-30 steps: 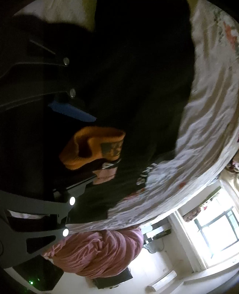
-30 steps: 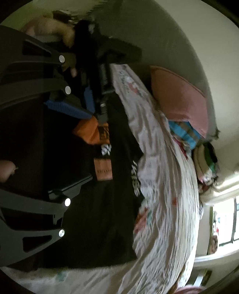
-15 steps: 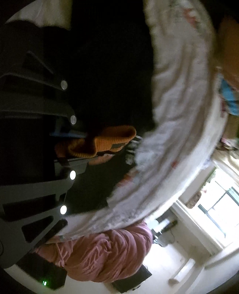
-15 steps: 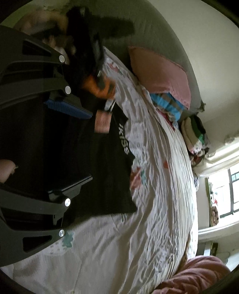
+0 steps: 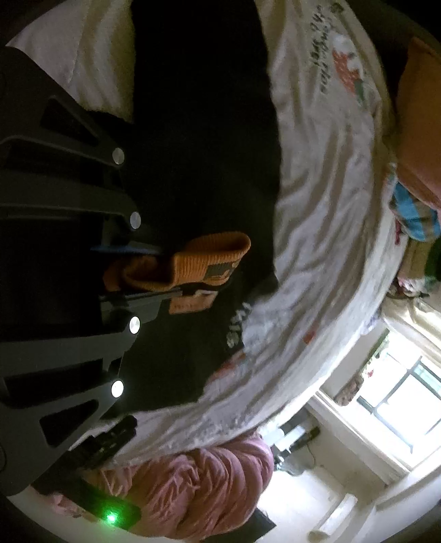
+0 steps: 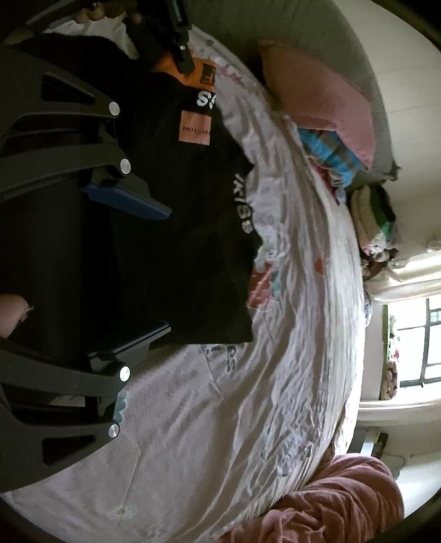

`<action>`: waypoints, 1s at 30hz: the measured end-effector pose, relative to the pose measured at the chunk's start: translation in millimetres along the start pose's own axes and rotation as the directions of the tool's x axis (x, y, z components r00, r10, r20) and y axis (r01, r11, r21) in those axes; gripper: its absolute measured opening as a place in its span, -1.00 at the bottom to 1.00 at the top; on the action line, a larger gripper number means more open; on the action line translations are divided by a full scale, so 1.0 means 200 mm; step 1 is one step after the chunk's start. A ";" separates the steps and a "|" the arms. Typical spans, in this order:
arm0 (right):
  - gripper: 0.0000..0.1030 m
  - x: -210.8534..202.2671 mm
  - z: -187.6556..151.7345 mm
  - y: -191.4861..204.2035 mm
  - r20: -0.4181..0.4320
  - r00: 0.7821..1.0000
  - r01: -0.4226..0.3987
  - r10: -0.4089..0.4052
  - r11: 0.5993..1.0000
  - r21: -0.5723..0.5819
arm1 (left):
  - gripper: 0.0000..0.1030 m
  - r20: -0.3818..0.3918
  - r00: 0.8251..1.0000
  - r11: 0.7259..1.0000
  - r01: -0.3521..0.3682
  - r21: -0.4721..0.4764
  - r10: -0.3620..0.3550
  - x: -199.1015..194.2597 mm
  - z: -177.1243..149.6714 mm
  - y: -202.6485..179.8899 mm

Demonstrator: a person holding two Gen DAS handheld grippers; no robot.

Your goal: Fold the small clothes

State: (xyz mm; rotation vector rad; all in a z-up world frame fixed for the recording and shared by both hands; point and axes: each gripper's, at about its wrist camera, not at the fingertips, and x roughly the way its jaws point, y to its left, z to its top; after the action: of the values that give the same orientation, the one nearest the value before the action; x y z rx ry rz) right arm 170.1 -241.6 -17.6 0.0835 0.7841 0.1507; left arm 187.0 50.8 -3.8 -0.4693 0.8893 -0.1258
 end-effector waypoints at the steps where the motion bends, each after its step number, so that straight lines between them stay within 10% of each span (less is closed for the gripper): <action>1: 0.17 0.02 0.00 0.00 -0.011 1.000 0.007 -0.007 1.000 -0.006 | -0.78 0.004 1.000 1.000 -0.013 -0.004 0.013 0.00 0.00 0.01; 8: 0.17 0.16 0.00 0.08 -0.096 0.995 0.010 -0.017 0.997 -0.071 | -0.78 0.077 0.992 0.995 -0.100 0.019 0.098 -0.09 -0.02 0.02; 20: 0.17 0.24 -0.06 0.08 -0.188 0.982 0.017 -0.031 0.997 -0.074 | -0.78 -0.085 0.989 0.992 -0.125 -0.015 0.124 0.12 -0.13 0.14; 30: 0.74 0.02 -0.01 0.23 -0.072 0.993 -0.098 0.092 0.991 -0.086 | 0.10 0.024 0.981 0.981 -0.192 0.006 0.192 -0.12 -0.13 0.16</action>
State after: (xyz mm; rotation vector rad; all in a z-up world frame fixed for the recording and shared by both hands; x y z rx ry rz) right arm 165.6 -195.2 -15.9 0.0308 0.8406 0.2806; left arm 148.1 78.0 -14.8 -0.3743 0.9062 0.0526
